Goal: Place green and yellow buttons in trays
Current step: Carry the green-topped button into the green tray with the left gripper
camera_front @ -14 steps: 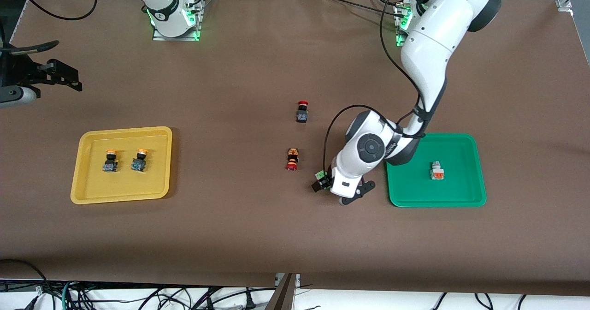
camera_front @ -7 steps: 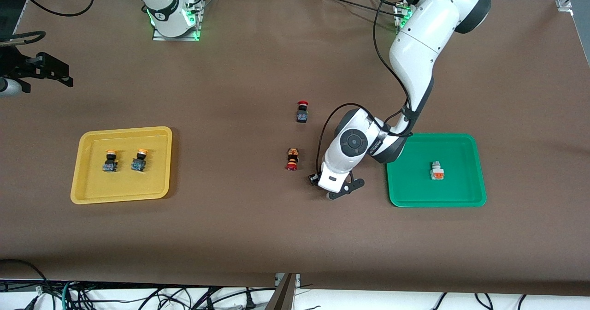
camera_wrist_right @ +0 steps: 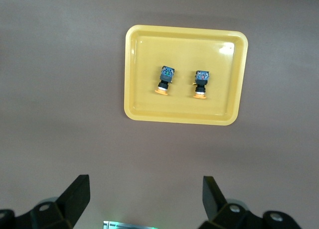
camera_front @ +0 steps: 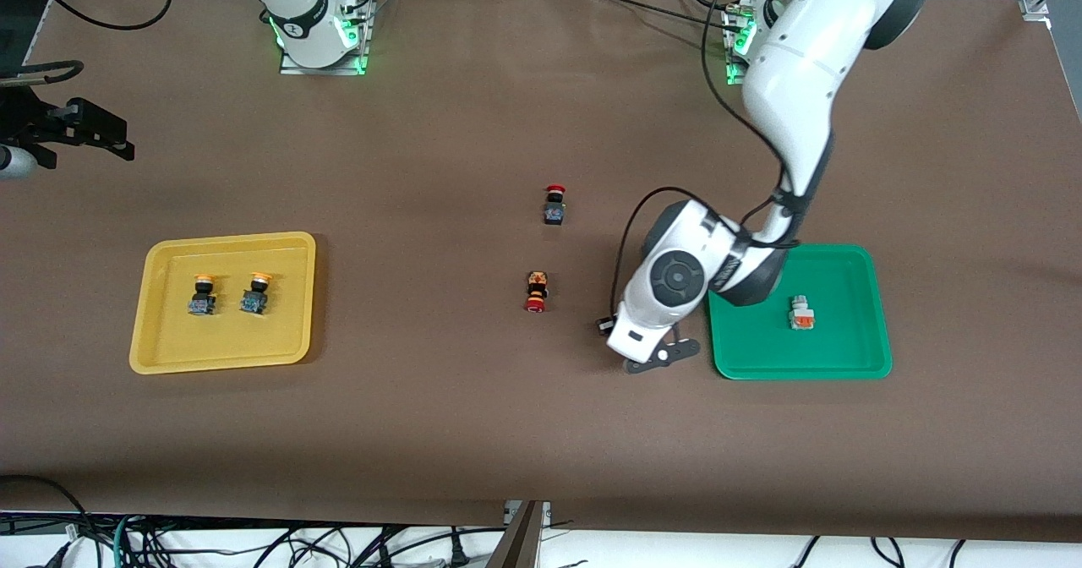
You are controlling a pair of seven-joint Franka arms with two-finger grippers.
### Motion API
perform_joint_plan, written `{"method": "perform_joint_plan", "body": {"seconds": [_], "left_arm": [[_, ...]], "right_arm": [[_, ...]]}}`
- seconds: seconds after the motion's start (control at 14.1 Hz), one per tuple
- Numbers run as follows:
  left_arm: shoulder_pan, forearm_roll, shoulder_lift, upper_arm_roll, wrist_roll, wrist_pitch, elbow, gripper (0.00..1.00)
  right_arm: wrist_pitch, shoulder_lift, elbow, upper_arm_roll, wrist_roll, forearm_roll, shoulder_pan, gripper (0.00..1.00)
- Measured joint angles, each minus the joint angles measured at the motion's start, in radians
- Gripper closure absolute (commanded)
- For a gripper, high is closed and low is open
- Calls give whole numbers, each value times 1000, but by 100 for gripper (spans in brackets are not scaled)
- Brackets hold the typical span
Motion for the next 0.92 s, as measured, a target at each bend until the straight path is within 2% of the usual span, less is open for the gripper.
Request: {"method": "perform_joint_plan", "body": {"seconds": [0.14, 0.36, 0.5, 0.64, 0.71, 0.78, 0.85, 0.92], "left_arm": [[54, 0, -85, 1, 150, -126, -8, 100], [172, 1, -171, 5, 391, -159, -98, 100], [248, 1, -175, 7, 515, -99, -175, 100], [304, 1, -169, 7, 589, 34, -280, 100], [320, 1, -165, 7, 602, 83, -323, 94], [327, 1, -159, 7, 608, 111, -351, 75], [327, 1, -153, 6, 609, 124, -363, 22], [326, 1, -149, 3, 609, 129, -366, 0]], "right_arm": [[-1, 1, 0, -1, 0, 0, -1, 0], [-1, 4, 0, -1, 1, 0, -1, 0], [-1, 4, 0, -1, 2, 0, -1, 0], [-1, 4, 0, 0, 3, 0, -1, 0], [-1, 4, 0, 1, 4, 0, -1, 0], [-1, 4, 0, 2, 4, 0, -1, 0], [-1, 4, 0, 4, 5, 0, -1, 0], [-1, 4, 0, 5, 5, 0, 0, 0]]}}
